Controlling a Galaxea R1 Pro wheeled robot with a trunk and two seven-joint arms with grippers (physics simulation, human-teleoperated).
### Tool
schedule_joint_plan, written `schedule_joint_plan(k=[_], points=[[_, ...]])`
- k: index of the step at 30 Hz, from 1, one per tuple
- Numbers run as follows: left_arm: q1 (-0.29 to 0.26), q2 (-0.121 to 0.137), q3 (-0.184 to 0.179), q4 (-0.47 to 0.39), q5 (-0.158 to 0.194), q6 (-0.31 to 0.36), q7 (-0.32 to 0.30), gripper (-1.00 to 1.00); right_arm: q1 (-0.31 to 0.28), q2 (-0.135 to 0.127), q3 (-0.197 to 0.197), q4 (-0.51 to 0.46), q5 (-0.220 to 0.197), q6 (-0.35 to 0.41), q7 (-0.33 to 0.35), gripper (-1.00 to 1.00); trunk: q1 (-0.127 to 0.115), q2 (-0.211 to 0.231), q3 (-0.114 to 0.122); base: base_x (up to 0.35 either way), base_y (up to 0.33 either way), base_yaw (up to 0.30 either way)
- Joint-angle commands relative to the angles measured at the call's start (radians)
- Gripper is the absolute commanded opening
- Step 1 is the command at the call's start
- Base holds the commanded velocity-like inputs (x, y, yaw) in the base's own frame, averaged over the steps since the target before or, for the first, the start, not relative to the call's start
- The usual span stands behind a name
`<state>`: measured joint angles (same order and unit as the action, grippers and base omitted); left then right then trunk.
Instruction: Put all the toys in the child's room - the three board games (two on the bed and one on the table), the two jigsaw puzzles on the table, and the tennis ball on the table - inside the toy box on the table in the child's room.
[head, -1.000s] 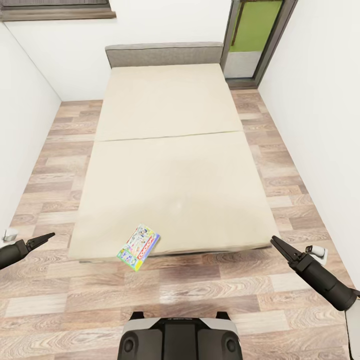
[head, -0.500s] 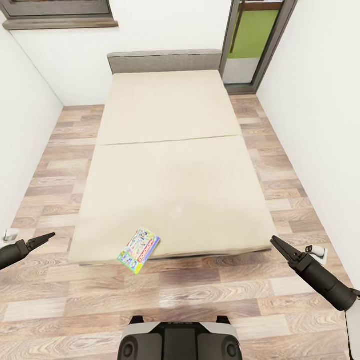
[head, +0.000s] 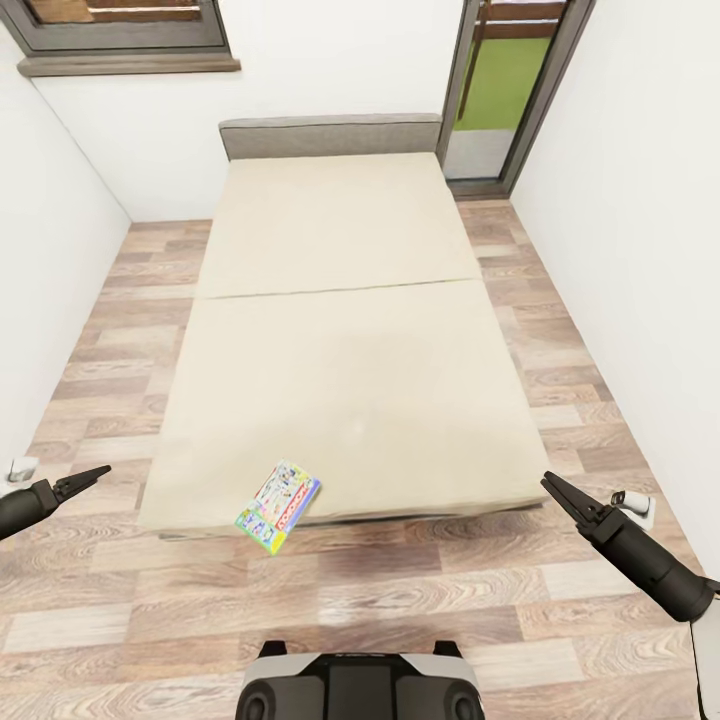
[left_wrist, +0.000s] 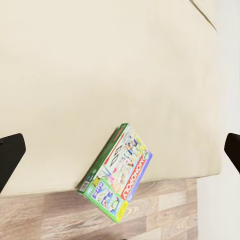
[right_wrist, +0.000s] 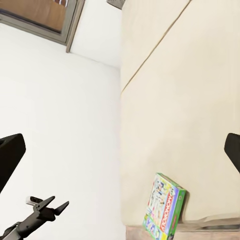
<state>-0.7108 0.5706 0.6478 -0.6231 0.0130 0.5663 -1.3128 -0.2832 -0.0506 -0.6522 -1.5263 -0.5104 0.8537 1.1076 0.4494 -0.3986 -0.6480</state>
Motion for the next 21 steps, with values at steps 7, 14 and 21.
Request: schedule_joint_plan(k=[7,14,21], points=[[-0.001,0.000,0.001,0.000,0.001,0.010,-0.003,1.00,-0.001,0.000,0.000,0.000,-0.002,0.005,0.001,1.00,0.001,-0.001,0.010,0.000,0.000,0.000],[-0.001,-0.001,0.001,0.000,0.001,0.010,-0.002,1.00,-0.001,0.000,0.000,0.000,-0.002,0.005,0.001,1.00,0.001,-0.001,0.022,0.000,0.000,0.000],[-0.001,-0.001,0.001,0.000,0.001,0.010,0.002,1.00,-0.001,0.000,-0.001,0.000,-0.002,0.005,0.000,1.00,0.001,-0.001,0.034,0.000,0.000,0.000]])
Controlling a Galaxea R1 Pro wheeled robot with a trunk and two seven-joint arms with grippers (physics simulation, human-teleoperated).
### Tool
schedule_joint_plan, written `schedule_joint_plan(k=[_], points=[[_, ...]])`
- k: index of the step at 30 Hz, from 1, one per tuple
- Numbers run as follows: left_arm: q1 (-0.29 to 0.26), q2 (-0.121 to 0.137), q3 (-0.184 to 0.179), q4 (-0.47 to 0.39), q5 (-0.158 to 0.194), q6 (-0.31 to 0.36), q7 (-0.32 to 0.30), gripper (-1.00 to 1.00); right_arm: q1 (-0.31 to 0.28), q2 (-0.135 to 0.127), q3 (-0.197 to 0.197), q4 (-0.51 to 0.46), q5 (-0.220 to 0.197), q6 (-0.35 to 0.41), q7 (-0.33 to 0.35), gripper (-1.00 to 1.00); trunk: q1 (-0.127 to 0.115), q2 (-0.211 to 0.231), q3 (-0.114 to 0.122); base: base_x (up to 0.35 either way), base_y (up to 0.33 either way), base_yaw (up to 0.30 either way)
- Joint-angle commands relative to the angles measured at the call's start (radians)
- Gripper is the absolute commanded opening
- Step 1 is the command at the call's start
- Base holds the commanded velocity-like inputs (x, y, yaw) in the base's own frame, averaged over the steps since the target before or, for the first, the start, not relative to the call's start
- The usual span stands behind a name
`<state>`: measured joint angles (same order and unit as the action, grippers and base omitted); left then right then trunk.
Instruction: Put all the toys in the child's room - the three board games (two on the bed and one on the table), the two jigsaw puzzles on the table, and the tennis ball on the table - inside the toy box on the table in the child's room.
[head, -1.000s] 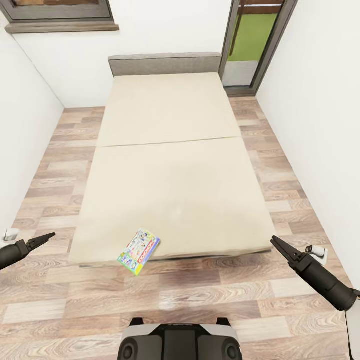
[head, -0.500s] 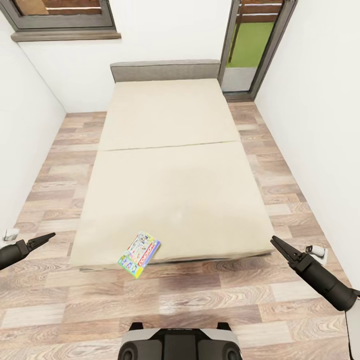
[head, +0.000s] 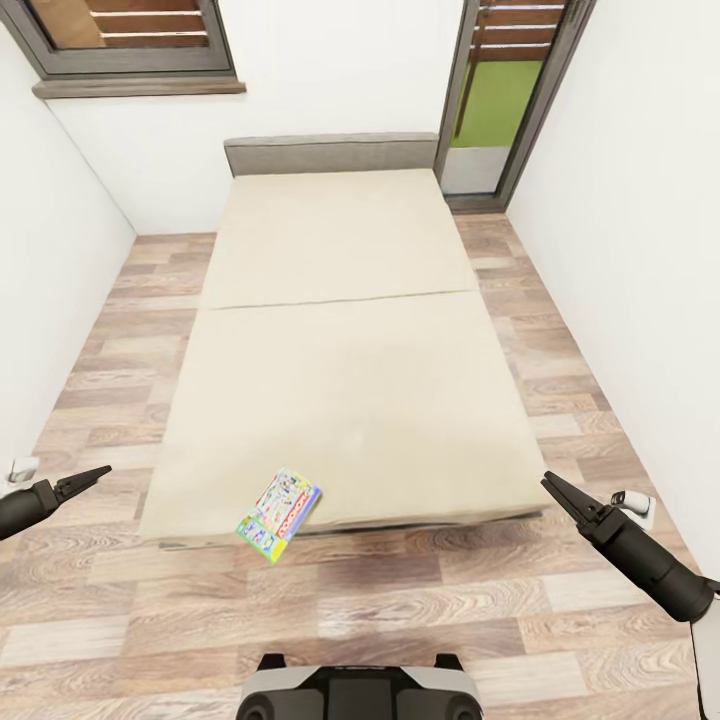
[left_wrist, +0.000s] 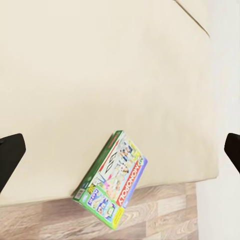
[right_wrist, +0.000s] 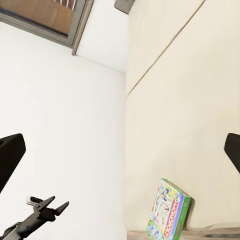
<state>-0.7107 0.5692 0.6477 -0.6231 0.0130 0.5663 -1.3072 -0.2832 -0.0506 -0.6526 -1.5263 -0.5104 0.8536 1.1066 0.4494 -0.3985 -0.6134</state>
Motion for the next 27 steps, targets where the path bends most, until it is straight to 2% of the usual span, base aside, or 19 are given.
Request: schedule_joint_plan(k=[1,27], points=[[-0.001,0.000,0.001,0.000,0.001,0.010,-0.003,1.00,-0.001,0.000,-0.001,0.000,-0.002,0.005,0.002,1.00,0.001,-0.001,0.001,0.000,0.000,0.000],[-0.001,-0.006,0.001,0.000,0.001,0.009,-0.001,1.00,-0.001,0.000,-0.001,0.000,-0.002,0.005,0.001,1.00,0.001,-0.001,0.043,0.000,0.000,0.000]])
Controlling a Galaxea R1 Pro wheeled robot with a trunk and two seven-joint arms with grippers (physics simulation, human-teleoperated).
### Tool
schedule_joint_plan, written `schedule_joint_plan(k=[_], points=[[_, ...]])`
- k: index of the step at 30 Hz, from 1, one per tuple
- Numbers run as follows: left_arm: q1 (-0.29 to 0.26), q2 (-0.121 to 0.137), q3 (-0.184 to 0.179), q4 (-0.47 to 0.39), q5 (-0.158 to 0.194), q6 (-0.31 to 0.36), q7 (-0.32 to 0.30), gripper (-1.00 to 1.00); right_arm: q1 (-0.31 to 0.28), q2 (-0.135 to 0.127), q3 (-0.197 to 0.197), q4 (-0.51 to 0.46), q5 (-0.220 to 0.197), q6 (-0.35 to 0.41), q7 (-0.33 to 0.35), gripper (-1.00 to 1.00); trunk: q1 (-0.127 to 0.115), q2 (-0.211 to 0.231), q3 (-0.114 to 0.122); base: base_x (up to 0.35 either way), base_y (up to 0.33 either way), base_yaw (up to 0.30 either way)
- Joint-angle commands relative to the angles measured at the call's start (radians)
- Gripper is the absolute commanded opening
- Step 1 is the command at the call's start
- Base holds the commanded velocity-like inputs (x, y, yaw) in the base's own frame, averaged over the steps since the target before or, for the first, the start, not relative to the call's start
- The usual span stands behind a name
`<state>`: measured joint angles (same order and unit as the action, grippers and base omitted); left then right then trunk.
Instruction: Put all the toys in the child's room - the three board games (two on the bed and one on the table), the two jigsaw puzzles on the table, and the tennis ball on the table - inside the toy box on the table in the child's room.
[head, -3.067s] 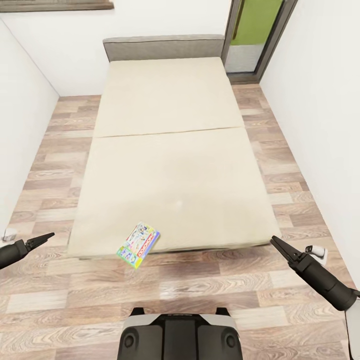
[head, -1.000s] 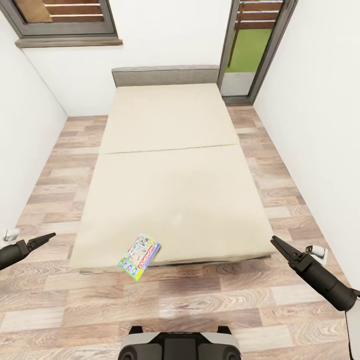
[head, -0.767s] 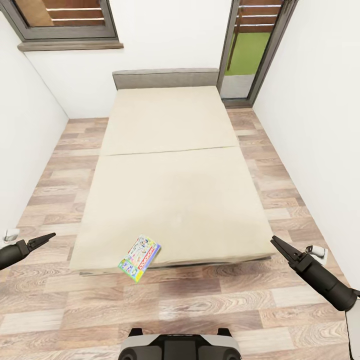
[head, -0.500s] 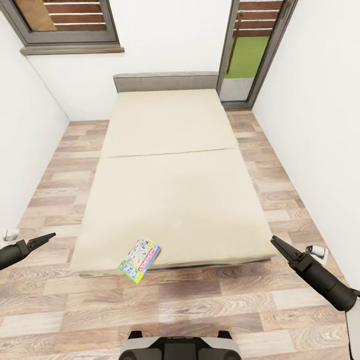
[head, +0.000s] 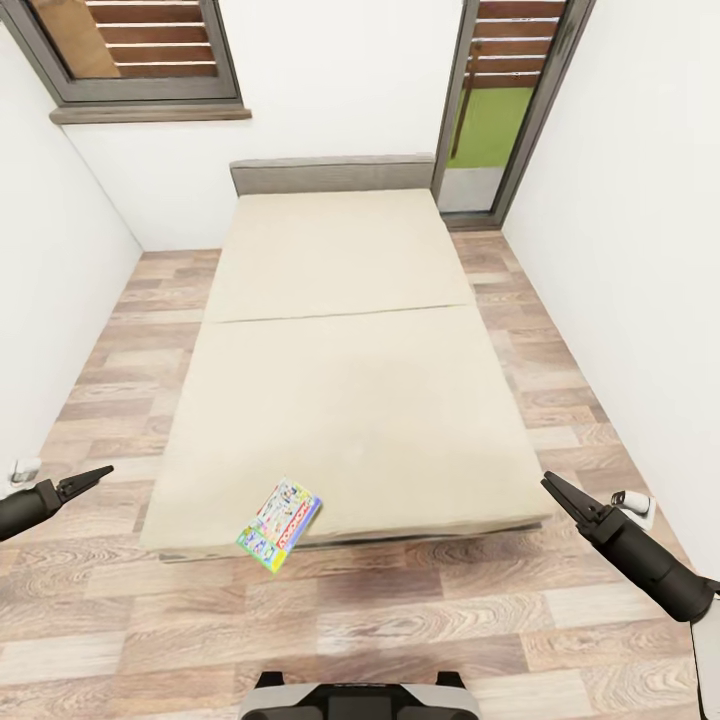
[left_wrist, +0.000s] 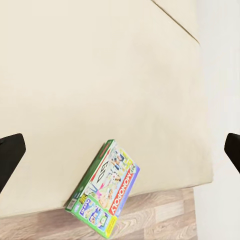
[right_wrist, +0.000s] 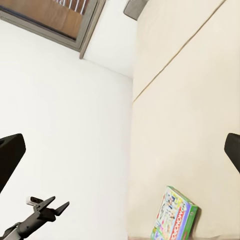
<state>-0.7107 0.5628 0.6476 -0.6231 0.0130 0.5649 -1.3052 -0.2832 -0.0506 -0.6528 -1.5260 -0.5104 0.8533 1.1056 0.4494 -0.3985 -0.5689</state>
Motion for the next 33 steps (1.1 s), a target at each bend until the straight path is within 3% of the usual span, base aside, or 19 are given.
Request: schedule_joint_plan(k=[1,33], points=[[-0.001,0.000,0.001,0.000,0.001,0.010,-0.003,1.00,-0.001,0.000,-0.001,0.000,-0.002,0.005,0.002,1.00,0.001,-0.001,0.000,0.000,0.000,0.000],[-0.001,-0.008,0.001,0.000,0.001,0.010,-0.003,1.00,-0.001,0.000,-0.001,0.001,-0.002,0.005,0.000,1.00,0.001,-0.001,0.053,0.000,0.000,0.000]])
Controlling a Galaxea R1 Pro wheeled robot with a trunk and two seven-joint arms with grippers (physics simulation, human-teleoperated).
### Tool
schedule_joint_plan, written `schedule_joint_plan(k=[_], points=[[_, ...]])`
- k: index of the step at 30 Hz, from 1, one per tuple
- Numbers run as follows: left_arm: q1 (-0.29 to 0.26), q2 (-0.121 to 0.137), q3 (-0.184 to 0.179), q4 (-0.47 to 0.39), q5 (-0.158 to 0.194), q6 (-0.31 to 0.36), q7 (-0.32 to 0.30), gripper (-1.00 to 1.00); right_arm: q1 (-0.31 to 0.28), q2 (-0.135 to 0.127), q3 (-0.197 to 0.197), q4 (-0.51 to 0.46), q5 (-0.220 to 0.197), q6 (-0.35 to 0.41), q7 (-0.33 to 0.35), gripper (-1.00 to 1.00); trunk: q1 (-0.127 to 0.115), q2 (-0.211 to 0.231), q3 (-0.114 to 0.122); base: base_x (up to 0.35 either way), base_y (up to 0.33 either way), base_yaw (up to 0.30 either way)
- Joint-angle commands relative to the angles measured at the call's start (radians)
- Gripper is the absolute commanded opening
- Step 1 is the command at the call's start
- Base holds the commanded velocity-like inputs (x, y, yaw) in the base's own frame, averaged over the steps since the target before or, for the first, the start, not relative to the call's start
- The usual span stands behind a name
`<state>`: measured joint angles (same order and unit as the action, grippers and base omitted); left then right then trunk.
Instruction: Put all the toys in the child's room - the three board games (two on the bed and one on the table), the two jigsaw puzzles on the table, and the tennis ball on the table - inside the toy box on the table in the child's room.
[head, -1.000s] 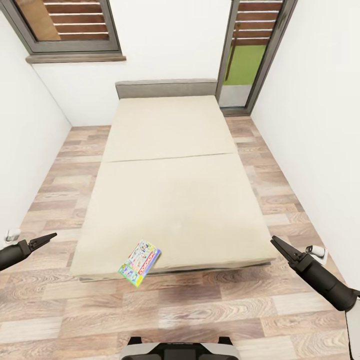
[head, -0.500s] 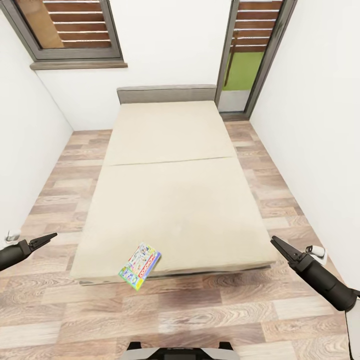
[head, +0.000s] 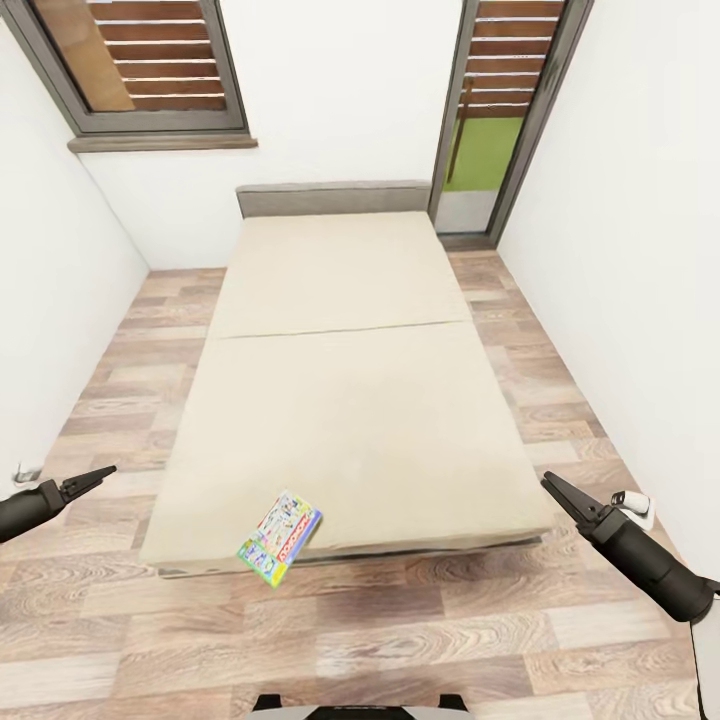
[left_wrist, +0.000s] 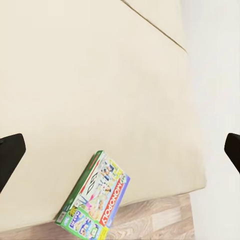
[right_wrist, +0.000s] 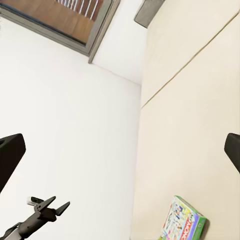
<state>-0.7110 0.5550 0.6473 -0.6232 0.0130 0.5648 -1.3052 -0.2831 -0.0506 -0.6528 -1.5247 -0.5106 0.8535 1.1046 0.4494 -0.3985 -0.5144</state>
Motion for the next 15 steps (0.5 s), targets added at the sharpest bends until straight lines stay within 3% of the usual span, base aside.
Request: schedule_joint_plan(k=[1,15], points=[[0.000,0.000,0.001,0.000,0.001,0.010,-0.003,1.00,-0.001,0.000,-0.001,0.000,-0.002,0.005,0.001,1.00,0.001,-0.002,0.000,0.000,0.000,0.000],[-0.001,-0.001,0.001,0.000,0.000,0.010,-0.003,1.00,-0.001,0.000,-0.001,0.001,-0.002,0.005,0.002,1.00,0.001,-0.002,0.023,0.000,0.000,0.000]])
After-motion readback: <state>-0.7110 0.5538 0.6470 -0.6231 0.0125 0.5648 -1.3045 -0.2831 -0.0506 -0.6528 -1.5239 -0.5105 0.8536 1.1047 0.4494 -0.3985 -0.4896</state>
